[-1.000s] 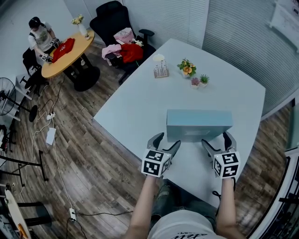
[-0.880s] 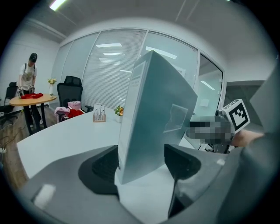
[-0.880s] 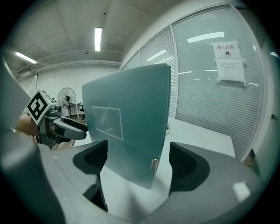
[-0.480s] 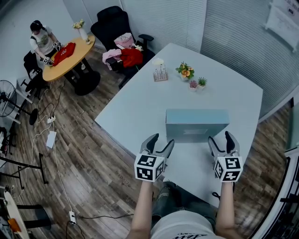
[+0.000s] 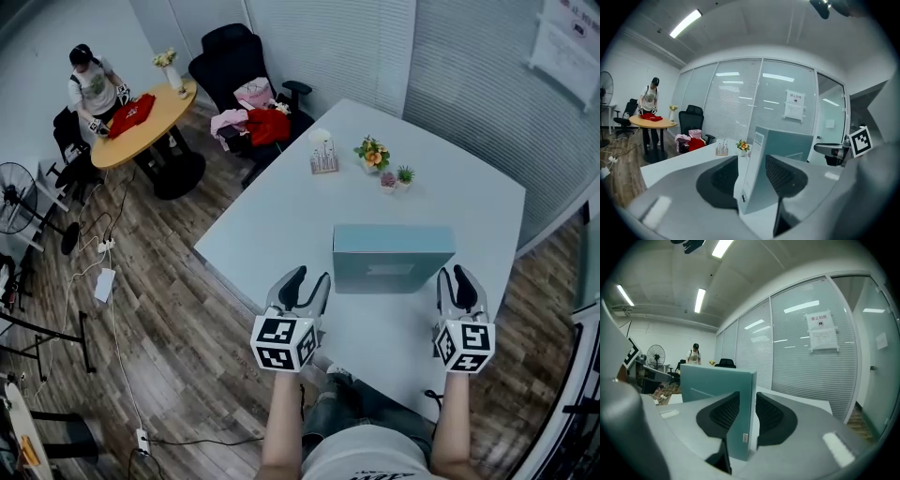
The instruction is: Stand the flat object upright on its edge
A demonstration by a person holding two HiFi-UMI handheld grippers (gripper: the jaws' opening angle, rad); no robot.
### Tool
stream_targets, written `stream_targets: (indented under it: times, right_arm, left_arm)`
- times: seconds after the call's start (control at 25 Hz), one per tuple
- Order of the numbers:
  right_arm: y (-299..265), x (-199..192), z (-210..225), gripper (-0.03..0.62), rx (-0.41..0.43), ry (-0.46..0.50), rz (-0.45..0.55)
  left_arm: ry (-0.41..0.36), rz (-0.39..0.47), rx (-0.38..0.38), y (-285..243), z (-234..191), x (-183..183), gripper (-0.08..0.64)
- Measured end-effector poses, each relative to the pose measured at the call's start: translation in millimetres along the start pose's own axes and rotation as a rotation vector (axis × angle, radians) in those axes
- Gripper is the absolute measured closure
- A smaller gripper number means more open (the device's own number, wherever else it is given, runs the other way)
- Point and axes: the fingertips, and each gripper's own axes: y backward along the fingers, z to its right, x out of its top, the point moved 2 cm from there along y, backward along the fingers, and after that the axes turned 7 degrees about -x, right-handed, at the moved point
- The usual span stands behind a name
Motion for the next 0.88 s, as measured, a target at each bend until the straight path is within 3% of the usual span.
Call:
stream_targets:
  times: [0.36, 0.68, 0.88]
  right_arm:
    - [6.8, 28.9, 18.3, 0.568, -0.056, -0.006, 0.082]
    - [5.3, 38.1, 22.0, 0.568, -0.067, 0.022, 0.106]
    - [5.5, 41.4, 18.4, 0.568, -0.063, 0.015, 0.107]
  left_arm:
    - [-0.046, 0.042, 0.050, 4.0, -2.1, 21.6, 0.458]
    - [-0.071, 0.071, 0.096, 5.5, -2.8, 29.2, 0.552]
    - [-0.067, 0.084, 0.124, 10.1, -5.8, 33.6, 0.558]
